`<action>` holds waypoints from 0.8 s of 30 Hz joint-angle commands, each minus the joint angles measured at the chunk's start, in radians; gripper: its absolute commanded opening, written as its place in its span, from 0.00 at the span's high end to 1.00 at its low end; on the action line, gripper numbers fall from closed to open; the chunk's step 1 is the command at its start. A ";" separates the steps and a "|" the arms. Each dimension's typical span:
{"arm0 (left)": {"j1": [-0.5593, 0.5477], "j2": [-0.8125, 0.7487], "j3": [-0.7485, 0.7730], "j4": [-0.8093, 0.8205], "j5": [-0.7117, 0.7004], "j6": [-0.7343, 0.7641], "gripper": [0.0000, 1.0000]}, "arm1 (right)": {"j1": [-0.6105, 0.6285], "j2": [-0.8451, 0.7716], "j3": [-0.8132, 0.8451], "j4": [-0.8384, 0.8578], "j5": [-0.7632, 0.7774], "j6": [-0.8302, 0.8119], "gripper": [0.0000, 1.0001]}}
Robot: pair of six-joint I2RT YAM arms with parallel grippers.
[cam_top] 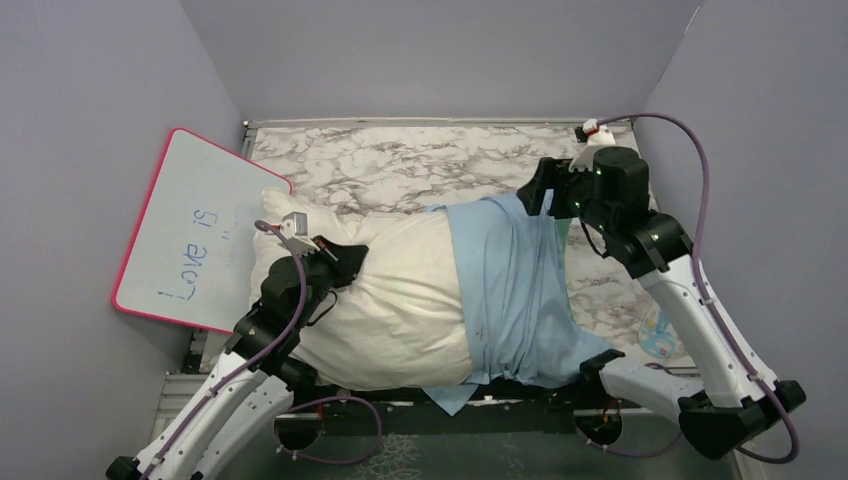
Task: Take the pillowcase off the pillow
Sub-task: Remove the pillow from the pillowcase.
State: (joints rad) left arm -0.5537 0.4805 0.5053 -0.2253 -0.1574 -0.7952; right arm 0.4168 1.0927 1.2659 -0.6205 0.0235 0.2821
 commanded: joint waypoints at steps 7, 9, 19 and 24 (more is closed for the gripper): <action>0.007 0.072 0.009 -0.093 -0.112 -0.029 1.00 | -0.006 -0.052 -0.095 0.070 -0.397 0.050 0.13; 0.007 0.082 0.008 -0.080 -0.123 -0.043 1.00 | -0.006 0.011 -0.097 0.116 -0.434 0.061 0.12; 0.008 0.108 0.078 -0.078 -0.123 -0.003 1.00 | 0.120 0.465 0.120 -0.014 -0.136 -0.157 0.42; 0.008 0.203 0.238 -0.251 -0.240 0.049 1.00 | 0.119 0.421 0.086 -0.005 0.225 -0.145 0.72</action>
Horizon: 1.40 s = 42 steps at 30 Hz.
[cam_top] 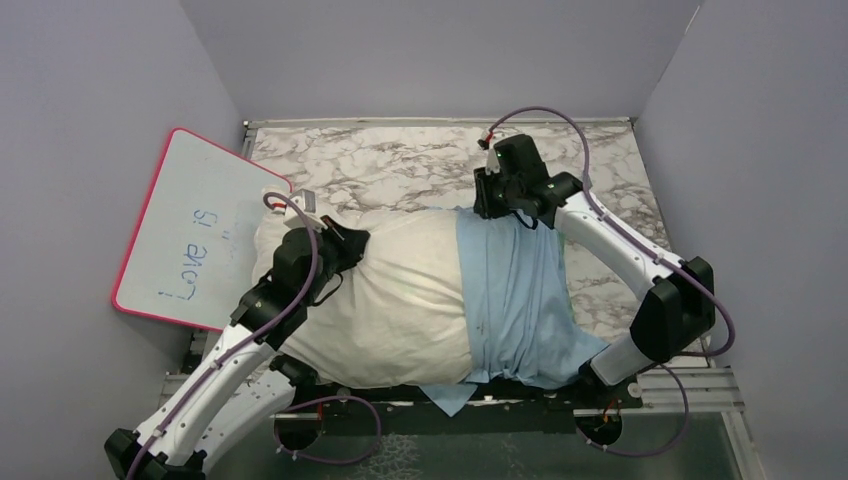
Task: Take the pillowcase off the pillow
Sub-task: Remove the pillow from the pillowcase.
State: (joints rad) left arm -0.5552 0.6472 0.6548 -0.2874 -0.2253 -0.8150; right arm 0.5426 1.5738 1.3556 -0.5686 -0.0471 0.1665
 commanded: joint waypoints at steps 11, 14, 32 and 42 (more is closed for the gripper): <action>0.011 0.037 0.034 -0.162 -0.218 0.010 1.00 | -0.007 -0.202 0.009 -0.059 0.407 0.002 0.84; 0.011 0.053 0.028 -0.131 -0.190 0.010 1.00 | -0.007 -0.273 0.009 -0.039 0.283 -0.003 0.69; 0.011 -0.034 0.000 -0.131 -0.141 0.022 1.00 | 0.011 -0.104 -0.084 -0.080 0.296 0.006 0.82; 0.011 -0.059 0.039 -0.253 -0.255 0.050 1.00 | -0.020 -0.123 -0.076 -0.094 0.391 0.055 0.98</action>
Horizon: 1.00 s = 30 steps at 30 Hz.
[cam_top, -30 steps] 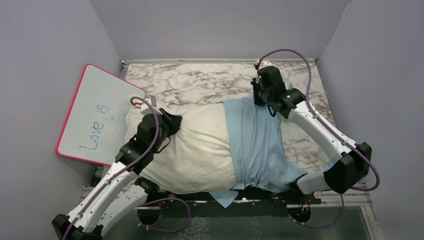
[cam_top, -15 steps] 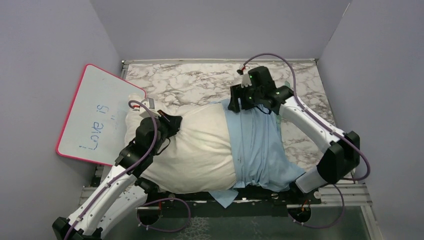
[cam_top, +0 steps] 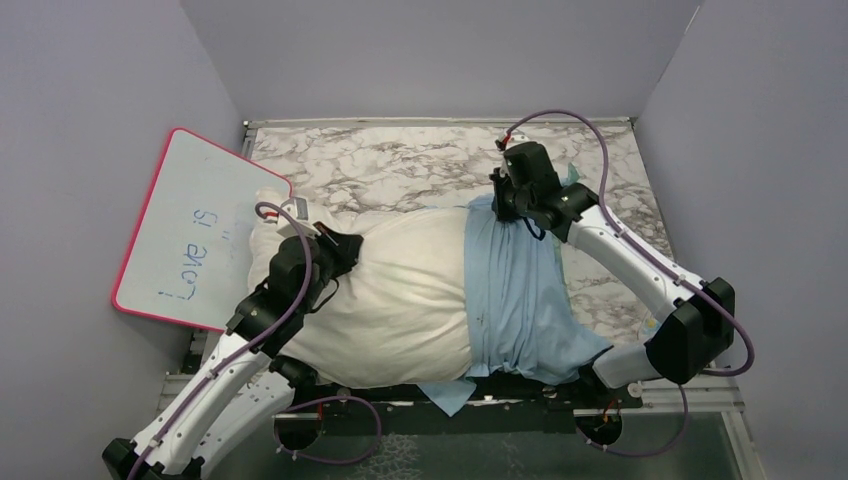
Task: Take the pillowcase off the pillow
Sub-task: Remove the pillow from the pillowcase.
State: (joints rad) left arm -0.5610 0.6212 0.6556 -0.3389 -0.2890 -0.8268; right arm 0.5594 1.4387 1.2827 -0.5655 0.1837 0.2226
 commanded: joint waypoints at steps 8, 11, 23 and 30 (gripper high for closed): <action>0.016 0.004 0.016 -0.192 -0.112 0.069 1.00 | -0.036 -0.240 0.004 0.024 -0.173 -0.026 0.24; 0.016 0.005 0.012 -0.190 -0.113 0.068 1.00 | -0.036 -0.332 -0.033 0.032 0.079 0.011 0.10; 0.016 0.019 0.004 -0.187 -0.114 0.088 1.00 | -0.320 -0.530 -0.403 -0.007 0.054 0.451 0.10; 0.016 0.043 -0.002 -0.187 -0.080 0.106 1.00 | -0.408 -0.510 -0.571 0.115 -0.173 0.491 0.10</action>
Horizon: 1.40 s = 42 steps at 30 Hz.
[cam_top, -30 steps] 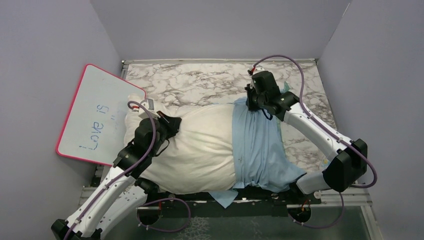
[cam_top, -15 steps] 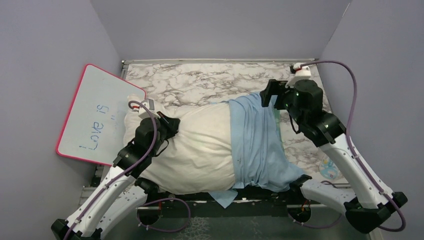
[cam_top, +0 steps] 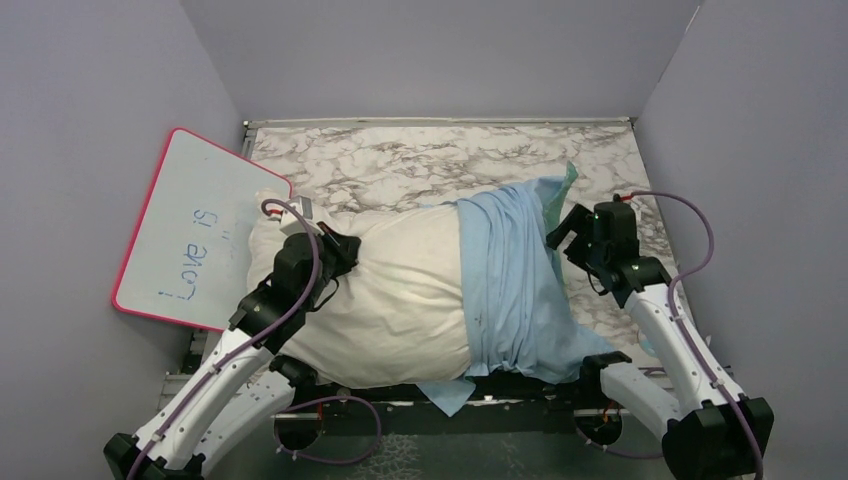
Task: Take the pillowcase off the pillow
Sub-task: Remove the pillow from the pillowcase.
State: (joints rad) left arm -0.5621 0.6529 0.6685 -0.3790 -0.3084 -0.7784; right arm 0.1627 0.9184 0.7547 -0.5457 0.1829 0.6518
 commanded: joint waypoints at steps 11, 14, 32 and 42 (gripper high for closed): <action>0.018 0.045 -0.015 -0.113 -0.027 0.055 1.00 | -0.011 -0.009 -0.102 0.024 -0.146 0.004 0.11; 0.018 0.042 -0.011 -0.110 -0.026 0.048 1.00 | -0.010 -0.007 -0.110 0.025 -0.133 -0.013 0.15; 0.018 0.204 0.245 -0.167 0.250 0.272 0.02 | -0.011 -0.046 -0.083 -0.040 -0.106 -0.011 0.05; 0.017 0.133 0.259 -0.227 0.462 0.189 0.01 | -0.010 -0.055 -0.044 -0.071 -0.155 -0.003 0.05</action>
State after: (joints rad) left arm -0.5438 0.8337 0.9207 -0.5423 -0.0116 -0.5373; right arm 0.1505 0.8921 0.6872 -0.5880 0.0498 0.6483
